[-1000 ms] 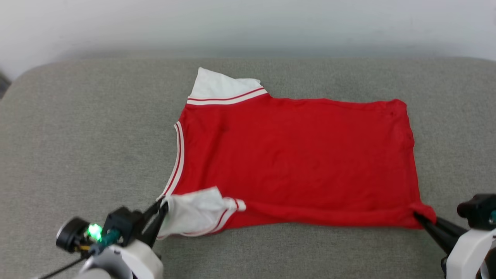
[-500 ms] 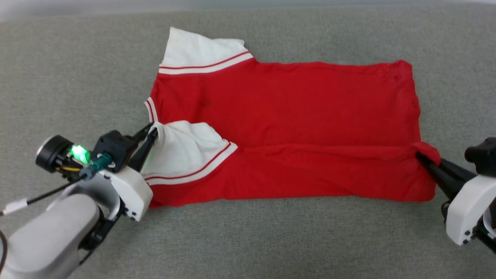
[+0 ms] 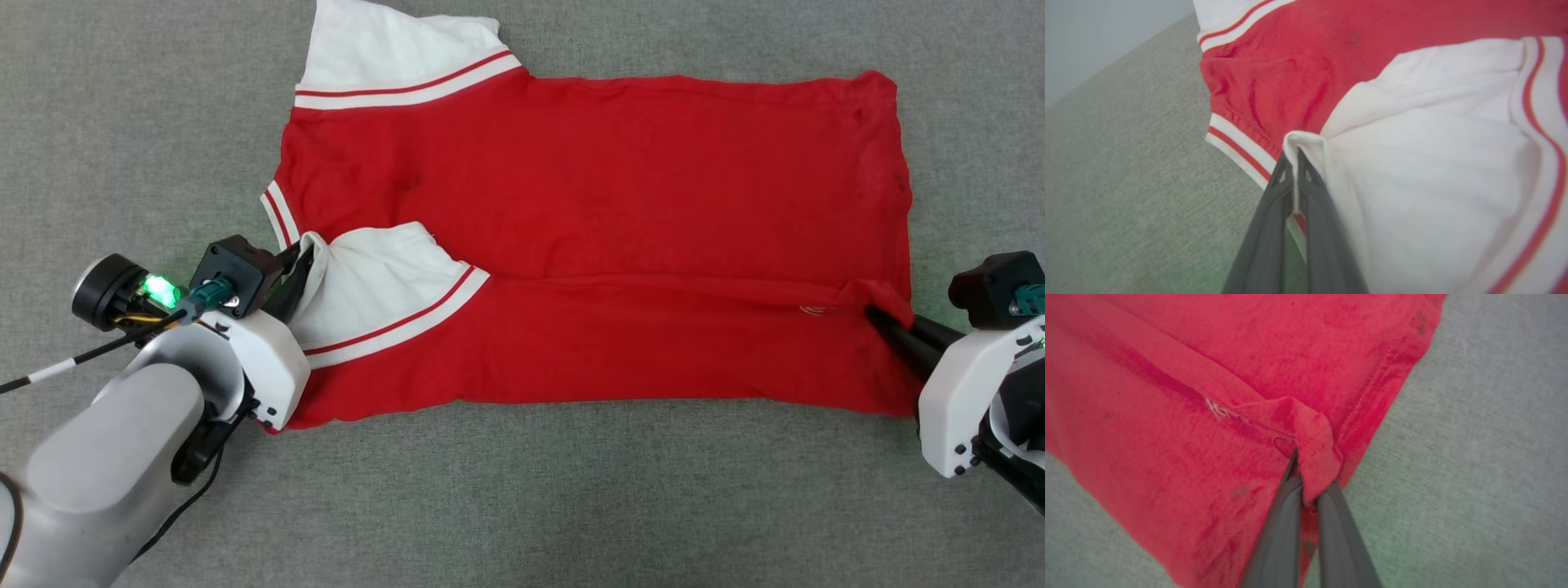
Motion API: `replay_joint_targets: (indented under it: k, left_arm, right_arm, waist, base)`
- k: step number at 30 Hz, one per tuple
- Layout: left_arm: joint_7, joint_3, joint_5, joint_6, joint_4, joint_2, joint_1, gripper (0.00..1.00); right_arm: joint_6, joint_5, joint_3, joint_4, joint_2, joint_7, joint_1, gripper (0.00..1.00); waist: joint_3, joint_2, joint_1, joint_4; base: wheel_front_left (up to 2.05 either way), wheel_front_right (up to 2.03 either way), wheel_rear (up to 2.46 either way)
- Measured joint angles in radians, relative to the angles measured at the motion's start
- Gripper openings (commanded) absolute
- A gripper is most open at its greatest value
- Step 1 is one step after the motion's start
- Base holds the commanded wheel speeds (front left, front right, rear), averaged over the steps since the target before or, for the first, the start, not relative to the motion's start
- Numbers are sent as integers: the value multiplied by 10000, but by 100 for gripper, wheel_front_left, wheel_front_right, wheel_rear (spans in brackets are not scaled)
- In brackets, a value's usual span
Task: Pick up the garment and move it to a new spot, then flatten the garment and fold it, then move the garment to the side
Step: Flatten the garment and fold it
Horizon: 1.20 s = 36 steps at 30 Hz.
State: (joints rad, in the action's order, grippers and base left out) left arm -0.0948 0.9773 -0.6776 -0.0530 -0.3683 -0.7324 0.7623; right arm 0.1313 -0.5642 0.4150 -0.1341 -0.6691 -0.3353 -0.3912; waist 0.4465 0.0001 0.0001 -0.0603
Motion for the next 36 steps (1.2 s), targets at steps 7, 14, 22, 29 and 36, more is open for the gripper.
replay_joint_targets:
  k: [7, 14, 22, 29, 36]
  left_arm:
    - [-313, 36, -224, 284, -920, 437, 42, 100]
    - [238, -33, -341, 253, -378, 77, 211, 100]
    - [3478, -140, -1616, 543, 1371, -811, 937, 100]
    - [6740, -15, -3591, 882, 1875, -1018, 1237, 100]
    - [8541, 504, -4199, 894, 1776, -1112, 1236, 100]
  right_arm:
    - [-2, -161, 244, -405, 42, 602, -158, 100]
    - [-2, -176, 17, -196, -104, 1018, 122, 100]
    - [-2, 4, -276, 314, 65, 882, 430, 100]
    - [-2, 100, -176, 587, 213, 589, 433, 100]
    - [-2, 96, 15, 686, 272, 339, 366, 100]
  waist:
    - [-368, 0, 0, 83]
    - [-1109, 0, 0, 278]
    - [-1661, 0, -1, 465]
    - [-1717, -1, 0, 337]
    - [-1633, 0, -1, 144]
  base:
    - [0, 0, 0]
    - [0, 0, 0]
    - [0, 0, 0]
    - [0, 0, 0]
    - [0, 0, 0]
